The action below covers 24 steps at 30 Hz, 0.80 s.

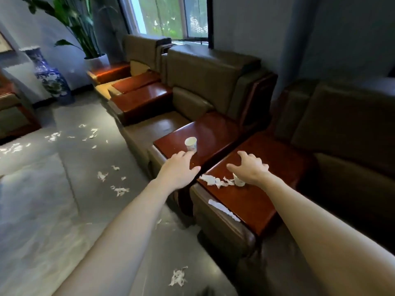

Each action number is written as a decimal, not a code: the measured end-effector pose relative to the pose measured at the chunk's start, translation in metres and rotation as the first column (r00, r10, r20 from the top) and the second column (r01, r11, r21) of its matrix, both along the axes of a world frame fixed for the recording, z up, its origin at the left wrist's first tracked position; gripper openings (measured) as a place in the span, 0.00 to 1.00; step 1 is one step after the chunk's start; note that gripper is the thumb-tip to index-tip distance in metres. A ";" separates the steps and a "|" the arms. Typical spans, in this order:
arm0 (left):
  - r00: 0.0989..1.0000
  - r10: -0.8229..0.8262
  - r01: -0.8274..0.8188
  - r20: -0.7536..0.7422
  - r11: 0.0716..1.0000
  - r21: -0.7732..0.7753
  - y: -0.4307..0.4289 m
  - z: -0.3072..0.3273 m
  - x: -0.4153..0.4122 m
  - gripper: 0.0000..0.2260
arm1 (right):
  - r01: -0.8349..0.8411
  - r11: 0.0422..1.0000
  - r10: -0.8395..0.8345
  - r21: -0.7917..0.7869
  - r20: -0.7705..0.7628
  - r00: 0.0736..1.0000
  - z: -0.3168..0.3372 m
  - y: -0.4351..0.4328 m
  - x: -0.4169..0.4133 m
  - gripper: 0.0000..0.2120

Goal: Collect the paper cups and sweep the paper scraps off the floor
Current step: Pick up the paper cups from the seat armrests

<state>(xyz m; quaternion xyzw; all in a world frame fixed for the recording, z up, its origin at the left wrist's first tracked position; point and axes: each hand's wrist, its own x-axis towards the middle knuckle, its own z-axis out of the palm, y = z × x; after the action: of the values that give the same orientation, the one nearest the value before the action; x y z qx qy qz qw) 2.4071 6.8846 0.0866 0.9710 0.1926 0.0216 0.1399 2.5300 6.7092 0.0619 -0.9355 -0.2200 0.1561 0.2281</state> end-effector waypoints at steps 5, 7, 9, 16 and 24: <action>0.972 -0.187 0.173 -0.143 0.979 -0.109 0.048 -0.054 0.051 0.27 | 0.177 0.983 -0.182 -0.050 -0.123 0.976 -0.054 0.023 0.002 0.31; 0.957 -0.244 0.214 -0.155 0.959 -0.188 0.053 -0.080 0.066 0.27 | 0.194 0.977 -0.207 -0.094 -0.172 0.963 -0.078 0.026 0.002 0.31; 0.950 -0.279 0.238 -0.138 0.937 -0.255 0.053 -0.112 0.078 0.28 | 0.205 0.968 -0.236 -0.147 -0.232 0.944 -0.103 0.031 0.004 0.32; 0.961 -0.261 0.209 -0.091 0.901 -0.379 0.041 -0.244 0.091 0.28 | 0.256 0.947 -0.305 -0.195 -0.290 0.907 -0.179 0.053 0.037 0.32; 0.932 -0.327 0.254 -0.154 0.896 -0.364 0.028 -0.330 0.102 0.17 | 0.464 0.886 -0.449 0.001 -0.249 0.858 -0.217 0.047 0.057 0.27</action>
<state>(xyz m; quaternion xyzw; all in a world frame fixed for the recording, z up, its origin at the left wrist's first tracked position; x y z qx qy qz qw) 2.5094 6.9123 -0.2429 0.9469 0.0592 -0.1363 0.2850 2.5872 6.7560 -0.1548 -0.9274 0.0327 0.2033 0.3122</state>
